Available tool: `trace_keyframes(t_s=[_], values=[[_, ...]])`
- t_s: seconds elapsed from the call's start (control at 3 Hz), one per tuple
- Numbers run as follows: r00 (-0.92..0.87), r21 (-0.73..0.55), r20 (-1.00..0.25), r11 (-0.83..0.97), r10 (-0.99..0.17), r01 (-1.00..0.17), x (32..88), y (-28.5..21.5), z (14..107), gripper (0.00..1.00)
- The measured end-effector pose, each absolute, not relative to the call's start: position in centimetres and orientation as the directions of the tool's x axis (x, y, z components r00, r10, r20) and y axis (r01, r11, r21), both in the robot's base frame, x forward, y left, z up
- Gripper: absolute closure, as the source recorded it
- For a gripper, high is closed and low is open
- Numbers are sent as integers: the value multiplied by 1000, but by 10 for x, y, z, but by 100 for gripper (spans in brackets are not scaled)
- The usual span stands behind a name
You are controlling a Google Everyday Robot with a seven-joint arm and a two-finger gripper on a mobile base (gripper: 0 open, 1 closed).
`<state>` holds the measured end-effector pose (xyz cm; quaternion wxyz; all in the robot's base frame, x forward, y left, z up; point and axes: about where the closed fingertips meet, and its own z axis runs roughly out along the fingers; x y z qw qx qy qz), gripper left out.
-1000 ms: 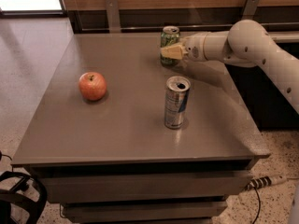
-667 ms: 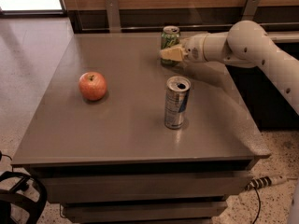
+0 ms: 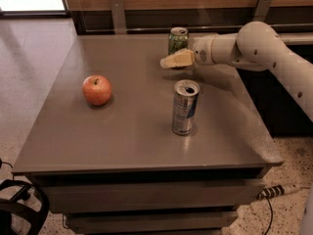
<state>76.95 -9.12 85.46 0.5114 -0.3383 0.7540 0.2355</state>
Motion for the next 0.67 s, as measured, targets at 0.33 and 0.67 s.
trace_keyframes(t_s=[0.33,0.67], values=[[-267,13,-922,669,-279,-743,767,-97,865,0],[-255,-27,-927,726,-276,-687,743,-127,912,0]])
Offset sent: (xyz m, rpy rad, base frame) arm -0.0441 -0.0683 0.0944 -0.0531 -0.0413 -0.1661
